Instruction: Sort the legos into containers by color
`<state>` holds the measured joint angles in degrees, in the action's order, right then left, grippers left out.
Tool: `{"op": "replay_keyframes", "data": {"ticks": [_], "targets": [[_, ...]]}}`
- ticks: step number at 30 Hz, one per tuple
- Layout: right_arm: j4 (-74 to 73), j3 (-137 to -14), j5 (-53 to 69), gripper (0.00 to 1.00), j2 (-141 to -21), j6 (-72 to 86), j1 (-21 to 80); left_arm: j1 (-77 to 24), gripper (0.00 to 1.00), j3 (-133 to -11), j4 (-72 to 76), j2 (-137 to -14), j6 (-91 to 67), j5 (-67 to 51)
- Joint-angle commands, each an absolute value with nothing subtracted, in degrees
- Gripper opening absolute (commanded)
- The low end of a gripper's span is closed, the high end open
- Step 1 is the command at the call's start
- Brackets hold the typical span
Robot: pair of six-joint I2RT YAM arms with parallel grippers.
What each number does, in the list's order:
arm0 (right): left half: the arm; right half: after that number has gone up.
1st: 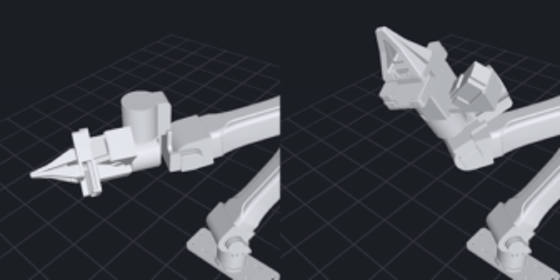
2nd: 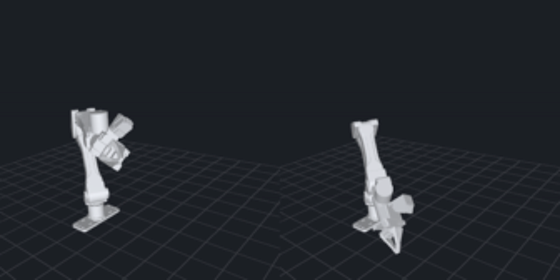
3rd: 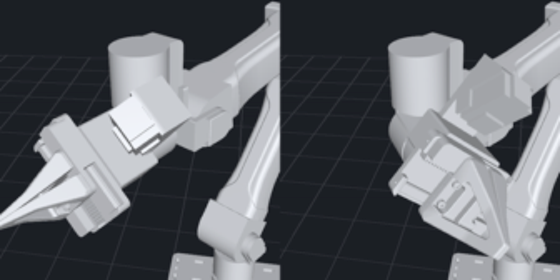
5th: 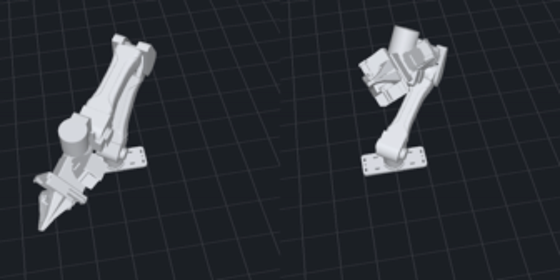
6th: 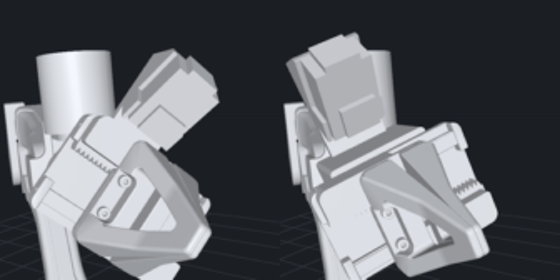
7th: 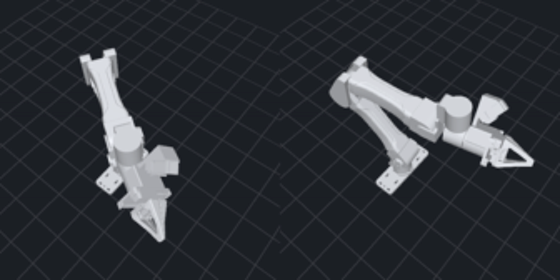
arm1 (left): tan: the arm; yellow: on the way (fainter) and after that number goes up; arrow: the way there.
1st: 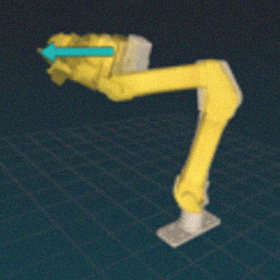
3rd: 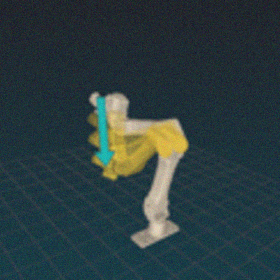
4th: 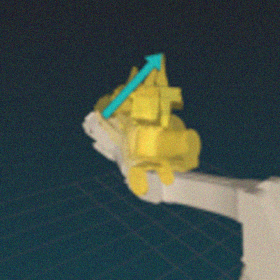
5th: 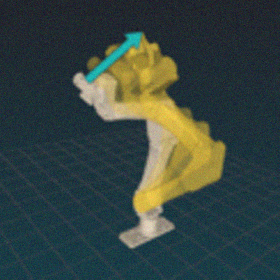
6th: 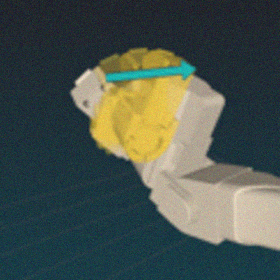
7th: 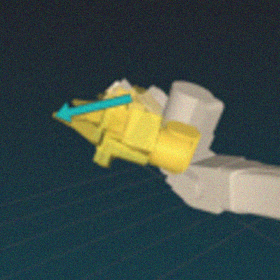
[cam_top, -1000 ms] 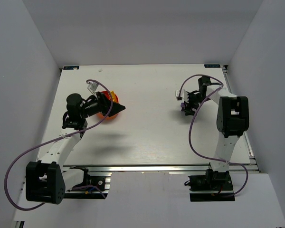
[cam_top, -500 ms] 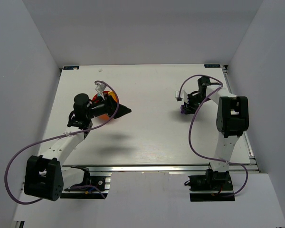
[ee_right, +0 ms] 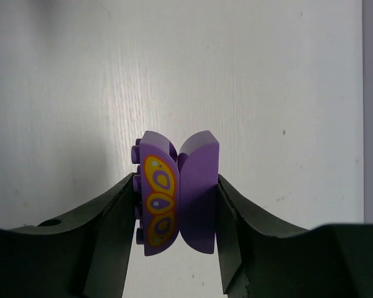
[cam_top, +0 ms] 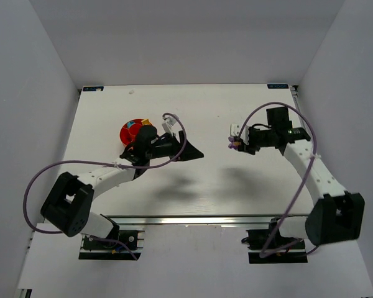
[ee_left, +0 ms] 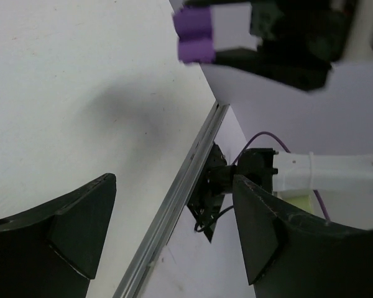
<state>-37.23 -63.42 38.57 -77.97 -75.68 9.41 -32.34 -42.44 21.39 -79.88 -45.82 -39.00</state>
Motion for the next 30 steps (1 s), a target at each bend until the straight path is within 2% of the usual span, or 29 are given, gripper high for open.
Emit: {"op": "replay_keyframes", "data": {"ticks": [1,10,23,30], "targets": [[-31.7,-58.8,41.0,0.10,-71.9,-67.3,13.4,-35.1,0.85,-46.5,25.5,-82.8,-49.1,-33.5],[-28.0,-55.3,35.5,0.10,-66.1,-59.2,19.1,-41.8,0.93,-54.4,27.3,-88.2,-48.8,-29.6],[-25.3,-56.2,33.1,0.10,-63.3,-50.9,21.8,-46.6,0.94,-59.6,16.0,-91.1,-41.7,-22.4],[-26.5,-56.7,34.9,0.10,-62.1,-50.0,21.8,-47.1,0.93,-60.2,17.1,-92.0,-41.7,-21.1]]}}
